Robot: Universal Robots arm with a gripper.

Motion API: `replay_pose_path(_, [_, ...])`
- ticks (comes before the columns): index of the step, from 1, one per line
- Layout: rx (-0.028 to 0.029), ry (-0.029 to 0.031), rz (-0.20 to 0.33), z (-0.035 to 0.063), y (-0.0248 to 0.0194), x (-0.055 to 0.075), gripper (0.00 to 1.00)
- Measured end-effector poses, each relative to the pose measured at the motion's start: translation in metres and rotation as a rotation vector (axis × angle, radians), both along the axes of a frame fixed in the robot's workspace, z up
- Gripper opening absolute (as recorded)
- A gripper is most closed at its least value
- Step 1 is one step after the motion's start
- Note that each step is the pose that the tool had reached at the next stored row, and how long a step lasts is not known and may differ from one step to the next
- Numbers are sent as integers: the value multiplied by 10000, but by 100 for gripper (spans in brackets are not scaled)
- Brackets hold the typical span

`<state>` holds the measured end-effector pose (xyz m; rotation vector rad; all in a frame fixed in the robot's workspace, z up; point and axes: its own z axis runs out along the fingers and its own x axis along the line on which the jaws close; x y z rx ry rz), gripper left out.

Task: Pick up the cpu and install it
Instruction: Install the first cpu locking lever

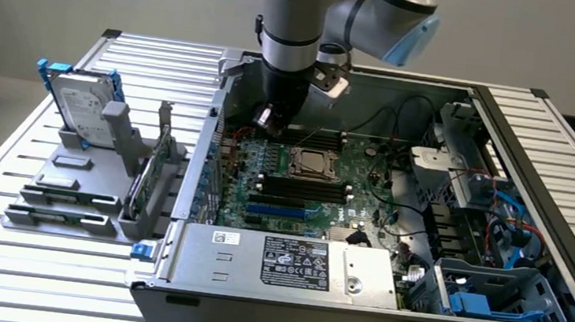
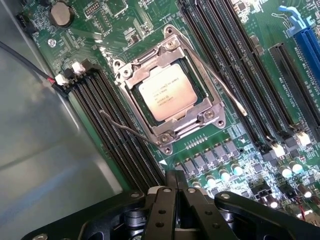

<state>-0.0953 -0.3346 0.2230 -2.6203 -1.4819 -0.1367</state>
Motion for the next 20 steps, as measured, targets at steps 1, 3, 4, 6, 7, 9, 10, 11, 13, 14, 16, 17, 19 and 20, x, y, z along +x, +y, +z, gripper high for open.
replay_pose_path(1, [1, -1, 0, -4, 0, 12, 11])
replay_pose_path(3, [0, -1, -1, -12, 0, 40, 11])
replay_pose_path(4, [0, 0, 0, -16, 0, 55, 11])
replay_pose_path(6, [1, -3, 1, -24, 0, 84, 11])
replay_pose_path(7, [0, -2, 1, -29, 0, 97, 11])
replay_pose_path(9, [0, -5, 1, -39, 0, 116, 11])
replay_pose_path(10, [6, -6, 1, -44, 0, 123, 11])
replay_pose_path(11, [14, -8, 1, -47, 0, 130, 11])
replay_pose_path(13, [38, -9, 0, -55, 0, 143, 11])
replay_pose_path(14, [52, -8, 1, -57, 0, 151, 11])
replay_pose_path(16, [98, -11, 0, -63, 1, 167, 11])
replay_pose_path(17, [142, -13, 0, -65, 1, 173, 11])
replay_pose_path(19, [261, -15, 1, -68, 1, 183, 11])
replay_pose_path(20, [323, -17, 1, -70, 1, 186, 11])
